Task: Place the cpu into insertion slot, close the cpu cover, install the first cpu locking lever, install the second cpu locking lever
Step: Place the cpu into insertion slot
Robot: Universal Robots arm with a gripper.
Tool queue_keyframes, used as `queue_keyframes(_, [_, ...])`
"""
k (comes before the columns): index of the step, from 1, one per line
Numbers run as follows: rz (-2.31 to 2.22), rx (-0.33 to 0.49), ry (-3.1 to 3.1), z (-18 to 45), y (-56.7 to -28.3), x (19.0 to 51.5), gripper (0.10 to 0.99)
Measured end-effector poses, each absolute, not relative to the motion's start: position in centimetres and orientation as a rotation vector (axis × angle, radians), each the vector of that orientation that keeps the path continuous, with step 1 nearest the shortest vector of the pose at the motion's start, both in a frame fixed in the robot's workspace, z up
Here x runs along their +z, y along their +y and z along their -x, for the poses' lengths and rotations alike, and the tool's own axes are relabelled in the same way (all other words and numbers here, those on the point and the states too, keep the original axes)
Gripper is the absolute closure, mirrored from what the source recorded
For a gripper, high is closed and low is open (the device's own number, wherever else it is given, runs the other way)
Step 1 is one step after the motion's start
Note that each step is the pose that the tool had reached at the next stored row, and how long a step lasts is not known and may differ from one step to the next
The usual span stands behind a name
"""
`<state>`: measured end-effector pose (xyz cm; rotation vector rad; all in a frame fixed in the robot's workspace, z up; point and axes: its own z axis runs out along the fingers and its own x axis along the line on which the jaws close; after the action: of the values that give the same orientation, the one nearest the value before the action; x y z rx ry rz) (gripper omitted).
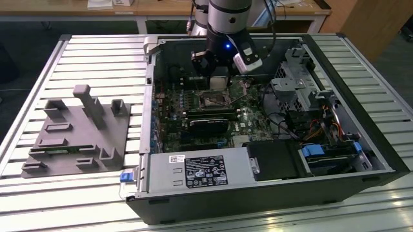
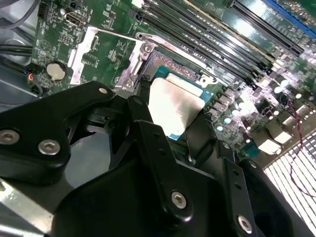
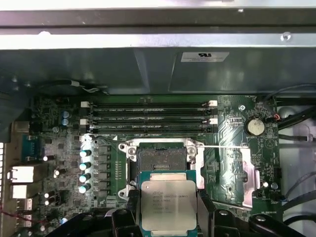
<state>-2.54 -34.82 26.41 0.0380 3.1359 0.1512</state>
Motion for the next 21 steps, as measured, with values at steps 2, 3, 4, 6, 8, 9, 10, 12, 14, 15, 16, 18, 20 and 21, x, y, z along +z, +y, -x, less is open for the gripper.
queue_keyframes(2, [-0.038,0.149,3.135,2.6,-34.8,26.1,0.545])
queue_keyframes(3, [-0.038,0.147,3.135,2.6,-34.8,25.9,0.545])
queue_keyframes(4, [-0.038,0.146,3.135,2.6,-34.8,25.7,0.545])
queue_keyframes(6, [-0.038,0.143,3.135,2.6,-34.7,25.3,0.545])
queue_keyframes(8, [-0.038,0.141,3.135,2.6,-34.5,25.1,0.545])
queue_keyframes(9, [-0.038,0.141,3.135,2.6,-34.5,25.0,0.545])
queue_keyframes(10, [-0.038,0.141,3.135,2.6,-34.4,24.9,0.545])
queue_keyframes(12, [-0.038,0.140,3.135,2.6,-34.2,24.8,0.545])
queue_keyframes(14, [-0.038,0.136,3.135,2.6,-34.0,24.7,0.545])
queue_keyframes(15, [-0.038,0.131,3.135,2.6,-33.9,24.6,0.545])
queue_keyframes(16, [-0.038,0.124,3.135,2.6,-33.8,24.6,0.545])
queue_keyframes(18, [-0.038,0.110,3.136,2.6,-33.7,24.5,0.545])
queue_keyframes(20, [-0.038,0.101,3.136,2.6,-33.5,24.3,0.545])
queue_keyframes(21, [-0.038,0.100,3.136,2.7,-33.4,24.2,0.545])
